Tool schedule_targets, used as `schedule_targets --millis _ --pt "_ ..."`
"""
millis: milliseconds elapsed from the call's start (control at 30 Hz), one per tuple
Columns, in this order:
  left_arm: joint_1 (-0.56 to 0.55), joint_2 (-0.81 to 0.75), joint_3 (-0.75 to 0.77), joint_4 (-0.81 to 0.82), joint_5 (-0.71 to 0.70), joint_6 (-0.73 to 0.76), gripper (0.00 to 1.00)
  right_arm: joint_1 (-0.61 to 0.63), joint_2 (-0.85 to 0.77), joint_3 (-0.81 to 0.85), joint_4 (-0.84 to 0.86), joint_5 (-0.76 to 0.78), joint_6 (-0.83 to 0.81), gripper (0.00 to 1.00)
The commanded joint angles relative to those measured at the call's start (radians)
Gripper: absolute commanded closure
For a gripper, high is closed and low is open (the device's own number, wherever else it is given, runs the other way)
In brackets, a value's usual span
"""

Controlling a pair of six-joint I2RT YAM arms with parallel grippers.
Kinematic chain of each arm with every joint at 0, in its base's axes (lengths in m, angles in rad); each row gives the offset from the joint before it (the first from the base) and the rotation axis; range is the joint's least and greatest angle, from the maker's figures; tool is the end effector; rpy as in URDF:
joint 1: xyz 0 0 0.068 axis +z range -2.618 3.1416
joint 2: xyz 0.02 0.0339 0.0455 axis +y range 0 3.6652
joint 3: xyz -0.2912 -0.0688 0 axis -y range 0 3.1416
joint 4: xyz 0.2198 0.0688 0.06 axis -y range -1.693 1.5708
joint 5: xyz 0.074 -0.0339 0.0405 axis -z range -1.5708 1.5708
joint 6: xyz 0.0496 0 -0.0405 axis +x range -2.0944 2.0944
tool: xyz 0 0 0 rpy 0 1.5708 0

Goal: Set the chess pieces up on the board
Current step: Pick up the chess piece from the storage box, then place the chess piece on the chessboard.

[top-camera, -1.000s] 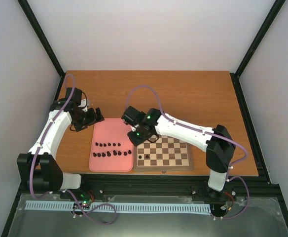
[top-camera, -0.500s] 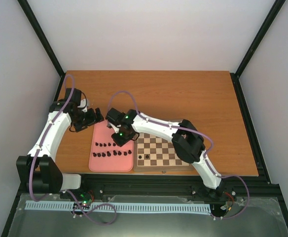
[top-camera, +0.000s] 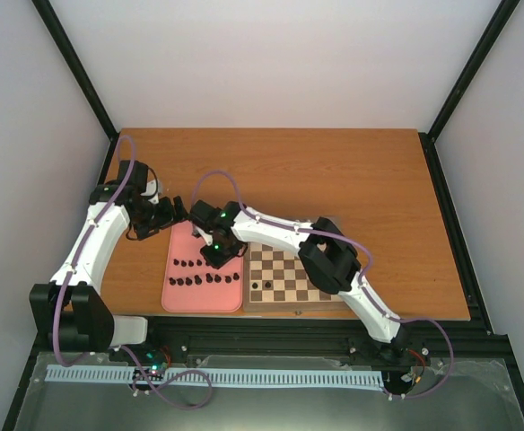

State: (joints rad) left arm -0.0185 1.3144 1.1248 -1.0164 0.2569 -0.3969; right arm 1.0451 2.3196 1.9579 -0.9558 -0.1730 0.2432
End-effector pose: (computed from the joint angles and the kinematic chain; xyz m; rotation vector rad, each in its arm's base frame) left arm 0.2166 -0.0166 0.2987 -0.4614 2.7645 -0.4607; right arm 0.2314 0.4159 0.1862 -1.2059 2.7594 0.4390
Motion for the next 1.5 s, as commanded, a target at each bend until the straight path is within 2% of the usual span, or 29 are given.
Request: schedule_targets --millis 0,100,667,833,1067,1200,1467 --pt "0.005 -0.004 0.008 0.014 0.001 -0.011 0.0 -0.004 0.029 0.042 -0.024 -0.009 -0.013 0.68" --pt "0.006 -0.002 0.012 0.012 -0.003 -0.01 0.0 -0.009 0.041 0.057 -0.027 -0.014 -0.016 0.69" --pt "0.005 0.002 0.009 0.014 -0.005 -0.01 0.0 -0.017 0.055 0.075 -0.051 -0.033 -0.021 0.97" --pt "0.005 -0.001 0.01 0.01 -0.008 -0.009 0.0 -0.018 0.016 0.074 -0.052 0.018 -0.015 0.97" --pt "0.005 -0.003 0.011 0.011 -0.005 -0.01 0.0 -0.04 -0.144 0.039 -0.041 0.15 0.038 0.97" --pt "0.005 -0.001 0.012 0.012 -0.003 -0.01 0.0 -0.056 -0.252 -0.043 -0.049 0.208 0.076 0.97" --pt "0.005 0.004 0.011 0.016 0.007 -0.012 0.0 -0.069 -0.513 -0.423 -0.05 0.242 0.162 0.97"
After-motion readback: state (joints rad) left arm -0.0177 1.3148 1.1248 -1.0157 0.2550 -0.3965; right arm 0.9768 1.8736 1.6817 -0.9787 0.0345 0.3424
